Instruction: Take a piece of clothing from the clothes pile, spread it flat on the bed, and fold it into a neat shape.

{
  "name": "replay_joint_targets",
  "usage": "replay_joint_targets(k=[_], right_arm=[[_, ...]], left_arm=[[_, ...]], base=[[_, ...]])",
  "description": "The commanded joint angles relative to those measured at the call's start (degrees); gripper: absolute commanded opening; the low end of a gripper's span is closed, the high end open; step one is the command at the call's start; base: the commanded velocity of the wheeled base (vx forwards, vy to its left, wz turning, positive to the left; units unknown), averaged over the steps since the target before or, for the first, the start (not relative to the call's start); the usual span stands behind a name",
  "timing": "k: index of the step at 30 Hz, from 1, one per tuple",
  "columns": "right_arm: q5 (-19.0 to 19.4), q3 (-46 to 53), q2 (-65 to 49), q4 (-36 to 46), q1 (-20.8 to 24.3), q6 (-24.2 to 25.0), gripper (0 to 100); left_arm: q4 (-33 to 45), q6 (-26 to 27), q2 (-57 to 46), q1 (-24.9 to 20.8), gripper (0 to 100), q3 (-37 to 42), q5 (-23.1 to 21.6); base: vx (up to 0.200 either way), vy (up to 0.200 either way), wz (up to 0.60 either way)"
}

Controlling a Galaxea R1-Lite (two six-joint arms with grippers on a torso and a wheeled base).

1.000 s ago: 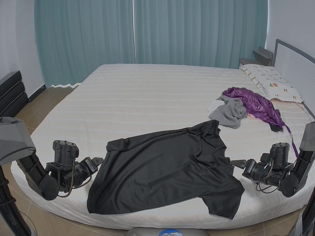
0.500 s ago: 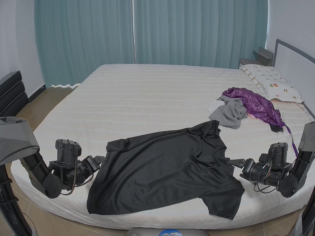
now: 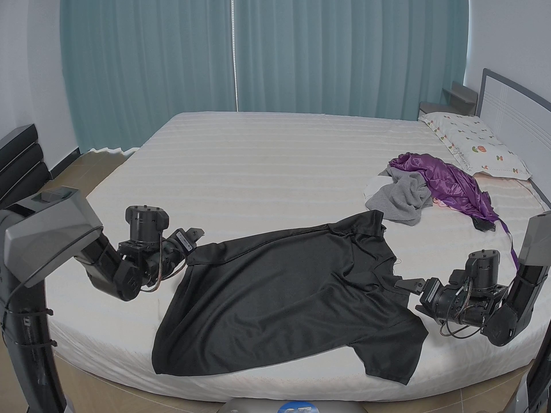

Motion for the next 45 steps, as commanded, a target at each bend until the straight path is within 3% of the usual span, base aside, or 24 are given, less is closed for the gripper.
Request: replay_joint_targets(k=[1,9,19,20,38,45], right_arm=[[-0.12,-0.27,1.42,-0.04,1.05,0.49,100],[-0.39,-0.10,1.77,-0.04,1.58,1.28,100],[-0.47,0.16,3.18,-1.62,1.67,1.19,100],[-0.47,0.16,3.18,-1.62,1.58,1.19,100],[-0.47,-0.54,3.79,-1.71,0.79,1.45,100],[-0.47,-0.80,4.50,-1.89,0.79,2.16,100]], left_arm=[[5.14,1.60,16.51,0.99,100,-16.85,-1.26],[4.87,4.32,19.32,3.01,100,-21.07,-0.29],[4.43,3.62,17.74,2.75,100,-18.44,0.76],[4.08,3.62,17.39,2.84,0,-18.17,0.67],[-2.51,1.33,18.36,6.09,0,-20.72,3.13],[-2.86,1.33,22.05,8.02,0,-27.23,3.75]], base=[[0.000,0.000,0.00],[0.000,0.000,0.00],[0.000,0.000,0.00],[0.000,0.000,0.00],[0.000,0.000,0.00],[0.000,0.000,0.00]])
